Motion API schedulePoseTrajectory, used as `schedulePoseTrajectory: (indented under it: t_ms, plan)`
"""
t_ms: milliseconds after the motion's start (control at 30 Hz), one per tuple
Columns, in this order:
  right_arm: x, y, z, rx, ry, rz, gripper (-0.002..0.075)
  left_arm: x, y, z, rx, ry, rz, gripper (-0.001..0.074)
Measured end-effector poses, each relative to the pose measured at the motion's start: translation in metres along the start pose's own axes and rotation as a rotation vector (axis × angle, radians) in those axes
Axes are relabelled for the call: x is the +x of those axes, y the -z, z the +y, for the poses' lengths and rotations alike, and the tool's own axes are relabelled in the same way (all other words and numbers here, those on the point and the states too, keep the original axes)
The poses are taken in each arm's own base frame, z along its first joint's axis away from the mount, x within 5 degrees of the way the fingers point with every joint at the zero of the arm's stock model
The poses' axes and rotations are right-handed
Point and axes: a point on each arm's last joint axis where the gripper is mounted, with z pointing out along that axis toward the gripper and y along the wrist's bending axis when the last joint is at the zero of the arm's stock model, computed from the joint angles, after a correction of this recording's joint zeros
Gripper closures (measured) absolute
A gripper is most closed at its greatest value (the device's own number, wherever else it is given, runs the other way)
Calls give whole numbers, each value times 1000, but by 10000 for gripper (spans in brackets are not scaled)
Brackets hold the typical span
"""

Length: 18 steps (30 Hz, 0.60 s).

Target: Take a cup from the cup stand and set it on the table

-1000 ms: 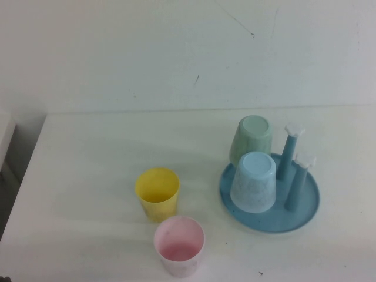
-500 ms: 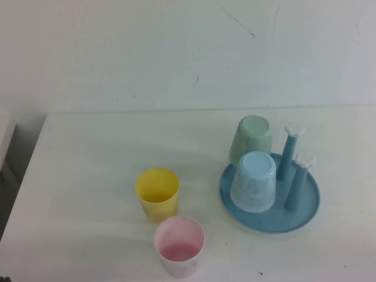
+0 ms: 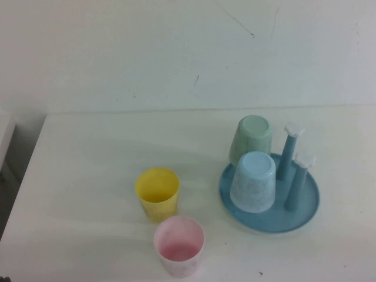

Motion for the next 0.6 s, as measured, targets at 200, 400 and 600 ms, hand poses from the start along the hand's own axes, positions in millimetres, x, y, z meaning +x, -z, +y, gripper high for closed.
schedulePoseTrajectory:
  t_ms: [200,400,600]
  plan:
    - [0,0,0,0,-3,0,727,0,0,0,0,-1,0,736]
    - [0,0,0,-4,-15,-1,727,0,0,0,0,-1,0,736]
    - [0,0,1,-6,-18,-1,728,0,0,0,0,3,0,736]
